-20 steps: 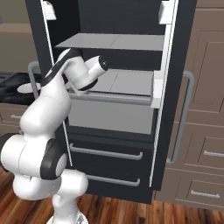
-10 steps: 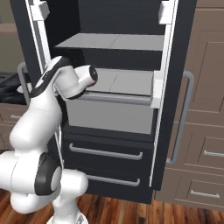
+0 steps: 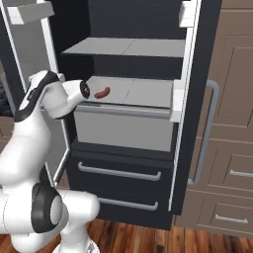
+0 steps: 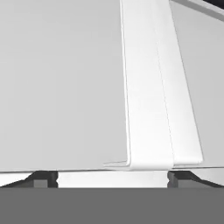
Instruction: Move the hot dog bun to the plate on the dining table and place the condiment next to that plate. Then navigate to the fridge and take the sausage and place it on the plate as well.
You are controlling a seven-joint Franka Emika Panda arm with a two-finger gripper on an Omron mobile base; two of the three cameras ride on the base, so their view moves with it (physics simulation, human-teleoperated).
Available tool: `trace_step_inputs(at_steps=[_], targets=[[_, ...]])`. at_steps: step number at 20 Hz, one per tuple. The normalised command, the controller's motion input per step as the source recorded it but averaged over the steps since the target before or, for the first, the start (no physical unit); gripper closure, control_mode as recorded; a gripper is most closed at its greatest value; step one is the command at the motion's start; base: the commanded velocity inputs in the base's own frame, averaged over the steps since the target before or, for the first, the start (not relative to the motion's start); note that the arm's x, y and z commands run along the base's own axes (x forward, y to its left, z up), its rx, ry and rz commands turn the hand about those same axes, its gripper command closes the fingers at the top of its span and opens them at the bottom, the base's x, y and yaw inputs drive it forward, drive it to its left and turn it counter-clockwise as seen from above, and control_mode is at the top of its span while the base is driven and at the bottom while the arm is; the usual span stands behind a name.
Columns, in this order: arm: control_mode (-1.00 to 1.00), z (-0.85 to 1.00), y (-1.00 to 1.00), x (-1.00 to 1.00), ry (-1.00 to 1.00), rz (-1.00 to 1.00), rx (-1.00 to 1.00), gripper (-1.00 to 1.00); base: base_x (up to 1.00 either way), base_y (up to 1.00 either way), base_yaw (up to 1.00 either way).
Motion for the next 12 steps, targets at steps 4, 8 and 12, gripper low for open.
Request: trace_step_inputs(at_steps=[4,8,12], targets=[[-1.0,0.01,0.67,0.0,0.02,0.06,0.0,-1.0,0.0,0.0,0.0],[-1.0,0.0,0.7,0.0,0.0,0.06,0.0,-1.0,0.0,0.0,0.0],[-1.0,-0.03,0.27,-0.02,0.0,0.04,-0.12,-1.0,0.0,0.0,0.0]])
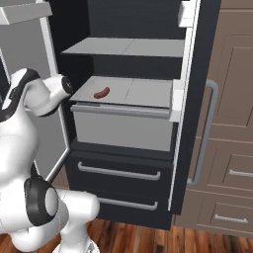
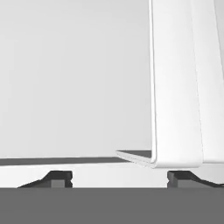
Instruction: Move the hot dog bun to the plate on the dining table and place the condiment next to that plate. Then navigate to the fridge and take the sausage and place it on the plate as well.
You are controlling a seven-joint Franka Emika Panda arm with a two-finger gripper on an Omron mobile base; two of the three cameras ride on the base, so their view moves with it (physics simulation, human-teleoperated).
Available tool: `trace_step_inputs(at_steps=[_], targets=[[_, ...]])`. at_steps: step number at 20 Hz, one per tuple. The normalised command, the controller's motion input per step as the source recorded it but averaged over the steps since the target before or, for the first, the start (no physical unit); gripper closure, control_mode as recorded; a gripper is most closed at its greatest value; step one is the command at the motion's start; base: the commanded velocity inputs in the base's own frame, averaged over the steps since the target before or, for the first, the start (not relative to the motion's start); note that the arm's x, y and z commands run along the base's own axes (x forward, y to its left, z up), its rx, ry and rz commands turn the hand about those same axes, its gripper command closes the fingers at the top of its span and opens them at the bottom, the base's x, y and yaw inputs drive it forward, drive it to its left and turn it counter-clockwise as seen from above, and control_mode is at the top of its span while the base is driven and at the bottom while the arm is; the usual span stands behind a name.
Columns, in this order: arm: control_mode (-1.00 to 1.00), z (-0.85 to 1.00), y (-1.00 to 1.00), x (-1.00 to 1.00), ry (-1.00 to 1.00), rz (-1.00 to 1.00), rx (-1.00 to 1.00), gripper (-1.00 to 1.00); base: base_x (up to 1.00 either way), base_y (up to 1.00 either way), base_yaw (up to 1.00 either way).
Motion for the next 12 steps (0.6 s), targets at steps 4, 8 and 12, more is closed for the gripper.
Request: trace_step_inputs(at_steps=[4,8,12], targets=[[-1.0,-0.04,-0.26,-0.2,-0.1,0.0,-0.02,-1.0,0.0,0.0,0.0],[-1.0,0.0,-0.73,-0.46,-0.14,-0.06,-0.02,-1.0,0.0,0.0,0.0],[-1.0,0.0,-0.77,-0.41,-0.1,-0.11,-0.1,-1.0,0.0,0.0,0.0]])
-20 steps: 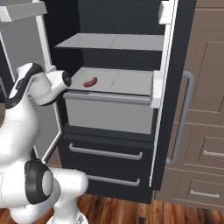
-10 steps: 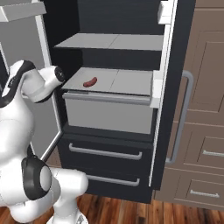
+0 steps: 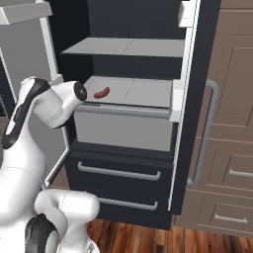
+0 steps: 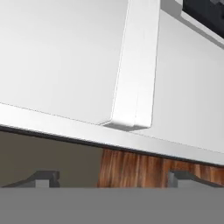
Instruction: Move the hot dog bun to the plate on the dining table and place the condiment next to that plate. Then navigate to the fridge and take the sausage and place it on the plate as well.
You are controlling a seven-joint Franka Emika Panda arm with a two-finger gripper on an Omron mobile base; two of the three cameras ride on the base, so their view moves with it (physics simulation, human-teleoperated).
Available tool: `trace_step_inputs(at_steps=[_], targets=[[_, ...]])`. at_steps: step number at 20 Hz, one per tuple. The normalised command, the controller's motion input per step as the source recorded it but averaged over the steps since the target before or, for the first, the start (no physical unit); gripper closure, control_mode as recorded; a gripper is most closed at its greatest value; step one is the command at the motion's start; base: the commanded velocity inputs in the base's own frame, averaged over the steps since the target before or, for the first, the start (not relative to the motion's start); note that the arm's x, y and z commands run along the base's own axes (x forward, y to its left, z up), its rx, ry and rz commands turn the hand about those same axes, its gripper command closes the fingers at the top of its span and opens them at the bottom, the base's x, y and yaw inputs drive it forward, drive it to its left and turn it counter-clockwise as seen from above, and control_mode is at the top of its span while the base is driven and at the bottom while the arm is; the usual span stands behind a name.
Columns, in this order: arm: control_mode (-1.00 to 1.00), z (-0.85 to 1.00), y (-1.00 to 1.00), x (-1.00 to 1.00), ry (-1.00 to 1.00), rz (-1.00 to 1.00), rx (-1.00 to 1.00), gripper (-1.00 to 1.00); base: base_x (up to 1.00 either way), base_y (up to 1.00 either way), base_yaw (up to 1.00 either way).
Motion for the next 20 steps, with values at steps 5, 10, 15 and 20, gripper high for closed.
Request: trace_step_inputs(at_steps=[5,10,15,20], targets=[[-1.0,0.0,-0.6,-0.46,-0.12,-0.17,-0.25,-1.0,0.0,0.0,0.0],[-1.0,0.0,-0.54,-0.63,-0.05,-0.22,-0.34,-1.0,0.0,0.0,0.0],[-1.0,0.0,-0.53,-0.72,0.0,-0.28,-0.33,-1.0,0.0,0.0,0.0],[-1.0,-0.06,-0.55,-0.71,-0.03,-0.26,-0.3,-1.0,0.0,0.0,0.0]])
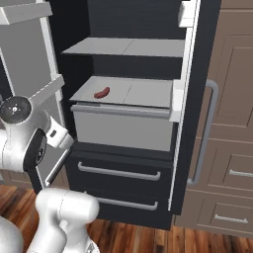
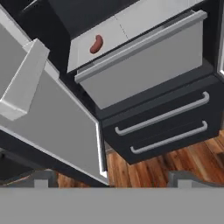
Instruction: Move the hot dog bun to the plate on the dining table and place the condiment next to that plate. Then navigate to the fridge and take the sausage and place it on the plate as well.
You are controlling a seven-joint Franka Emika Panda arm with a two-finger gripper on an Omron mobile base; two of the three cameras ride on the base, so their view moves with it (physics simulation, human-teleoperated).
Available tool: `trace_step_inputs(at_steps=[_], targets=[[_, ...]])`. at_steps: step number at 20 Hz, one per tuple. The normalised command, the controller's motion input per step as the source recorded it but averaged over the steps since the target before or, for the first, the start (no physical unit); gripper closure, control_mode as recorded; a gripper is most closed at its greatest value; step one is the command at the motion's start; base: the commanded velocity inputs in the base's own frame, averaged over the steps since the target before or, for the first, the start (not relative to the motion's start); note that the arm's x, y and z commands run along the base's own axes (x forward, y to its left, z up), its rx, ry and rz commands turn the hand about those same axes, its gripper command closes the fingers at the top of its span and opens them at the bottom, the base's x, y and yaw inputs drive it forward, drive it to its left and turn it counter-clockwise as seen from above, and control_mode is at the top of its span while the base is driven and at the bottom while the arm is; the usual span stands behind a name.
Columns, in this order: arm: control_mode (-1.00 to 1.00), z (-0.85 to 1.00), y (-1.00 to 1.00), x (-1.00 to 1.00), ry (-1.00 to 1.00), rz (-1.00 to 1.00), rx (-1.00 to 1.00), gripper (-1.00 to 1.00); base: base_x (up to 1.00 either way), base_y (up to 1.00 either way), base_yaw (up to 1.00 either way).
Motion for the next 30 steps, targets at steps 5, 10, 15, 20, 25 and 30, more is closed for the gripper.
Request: trace_step_inputs(at_steps=[5,10,15,20,25,30], targets=[[-1.0,-0.38,-0.26,-0.61,-0.04,-0.19,-0.22,-1.0,0.0,0.0,0.0],[-1.0,-0.03,-0.04,-0.23,-0.01,-0.11,0.0,-1.0,0.0,0.0,0.0],[-1.0,0.0,0.0,0.01,0.01,-0.01,0.0,-1.0,0.0,0.0,0.0],[1.0,0.0,0.0,0.0,0.0,0.0,0.0,-1.0,0.48,0.0,0.0],[1.0,0.0,0.0,0.0,0.0,0.0,0.0,-1.0,1.0,0.0,0.0],[1.0,0.0,0.0,0.0,0.0,0.0,0.0,-1.0,0.81,-0.11,-0.01]])
